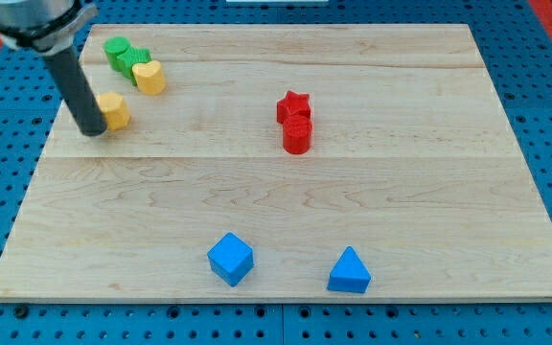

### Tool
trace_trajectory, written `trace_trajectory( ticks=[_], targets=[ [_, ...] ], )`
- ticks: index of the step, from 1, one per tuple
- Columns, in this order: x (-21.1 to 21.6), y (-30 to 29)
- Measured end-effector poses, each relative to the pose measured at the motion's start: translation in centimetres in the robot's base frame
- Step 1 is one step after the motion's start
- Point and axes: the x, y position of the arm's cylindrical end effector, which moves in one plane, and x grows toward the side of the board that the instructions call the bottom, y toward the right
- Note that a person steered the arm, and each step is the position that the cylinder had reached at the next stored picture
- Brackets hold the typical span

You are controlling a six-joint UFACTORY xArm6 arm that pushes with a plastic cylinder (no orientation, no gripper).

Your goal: Push the blue cube bottom of the red circle

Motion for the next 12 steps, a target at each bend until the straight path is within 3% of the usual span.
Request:
trace_trajectory(
  ticks=[2,3,5,7,8,10,11,12],
  targets=[
    [19.6,1.0],
    [22.9,4.5],
    [23.0,5.2],
    [23.1,17.6],
    [19.8,15.4],
    [18.4,22.7],
    [15.9,23.9],
    [10.3,25.0]
  ],
)
